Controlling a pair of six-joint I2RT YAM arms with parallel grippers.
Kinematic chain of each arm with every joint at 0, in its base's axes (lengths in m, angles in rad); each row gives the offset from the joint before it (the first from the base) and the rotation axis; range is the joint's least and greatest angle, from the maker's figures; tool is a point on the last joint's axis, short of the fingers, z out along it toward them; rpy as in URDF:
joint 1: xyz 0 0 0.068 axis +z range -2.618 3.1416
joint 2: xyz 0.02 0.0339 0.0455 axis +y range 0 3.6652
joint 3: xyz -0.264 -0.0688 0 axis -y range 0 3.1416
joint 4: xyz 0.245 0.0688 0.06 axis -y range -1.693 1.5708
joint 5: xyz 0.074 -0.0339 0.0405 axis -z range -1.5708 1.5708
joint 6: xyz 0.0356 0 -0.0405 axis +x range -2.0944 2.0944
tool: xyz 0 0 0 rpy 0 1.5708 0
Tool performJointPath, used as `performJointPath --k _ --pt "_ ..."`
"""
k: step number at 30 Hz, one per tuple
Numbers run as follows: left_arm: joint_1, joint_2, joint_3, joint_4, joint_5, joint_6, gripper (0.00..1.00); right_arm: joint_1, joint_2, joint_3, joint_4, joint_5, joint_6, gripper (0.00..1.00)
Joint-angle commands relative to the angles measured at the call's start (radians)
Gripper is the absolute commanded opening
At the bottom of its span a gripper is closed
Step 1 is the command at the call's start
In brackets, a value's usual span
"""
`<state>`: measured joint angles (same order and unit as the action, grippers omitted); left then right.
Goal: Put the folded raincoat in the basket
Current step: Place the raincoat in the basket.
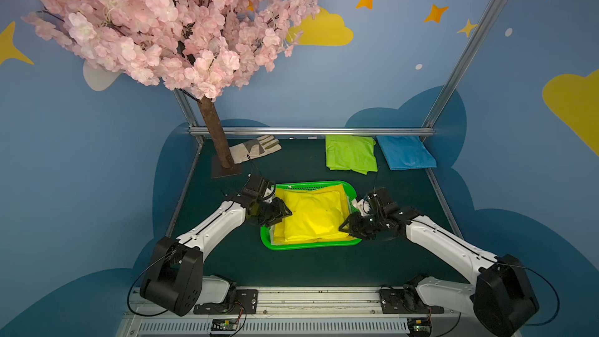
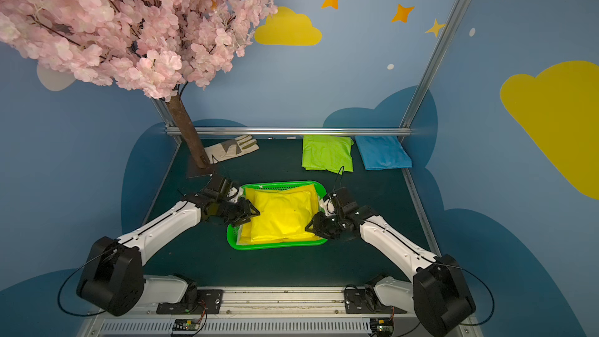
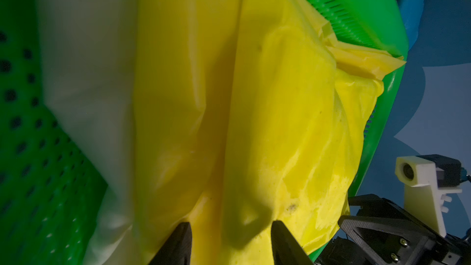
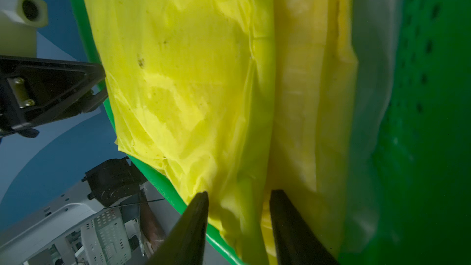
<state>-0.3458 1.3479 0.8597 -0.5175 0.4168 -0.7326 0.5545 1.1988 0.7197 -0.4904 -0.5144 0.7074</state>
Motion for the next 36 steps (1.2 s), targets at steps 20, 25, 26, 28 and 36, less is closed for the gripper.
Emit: performJointPath --k 20,25,26,28,36 --pt "-0.116 0.036 0.132 -0.028 0.106 0.039 0.03 0.043 0.084 0.199 -0.117 -0.035 -0.079 0.07" --pt "-0.130 0.036 0.028 -0.010 0.091 0.074 0.02 0.055 0.066 0.088 -0.092 0.002 -0.073 0.07" --pt "-0.131 0.035 0.009 -0.016 0.084 0.079 0.02 0.056 0.064 0.067 -0.090 0.013 -0.077 0.07" --pt "-0.131 0.028 -0.026 -0.017 0.078 0.080 0.03 0.055 0.065 0.044 -0.095 0.042 -0.087 0.07" --pt "-0.108 -0.076 0.033 -0.112 0.024 0.089 0.28 0.043 -0.001 0.167 -0.179 0.086 -0.154 0.27"
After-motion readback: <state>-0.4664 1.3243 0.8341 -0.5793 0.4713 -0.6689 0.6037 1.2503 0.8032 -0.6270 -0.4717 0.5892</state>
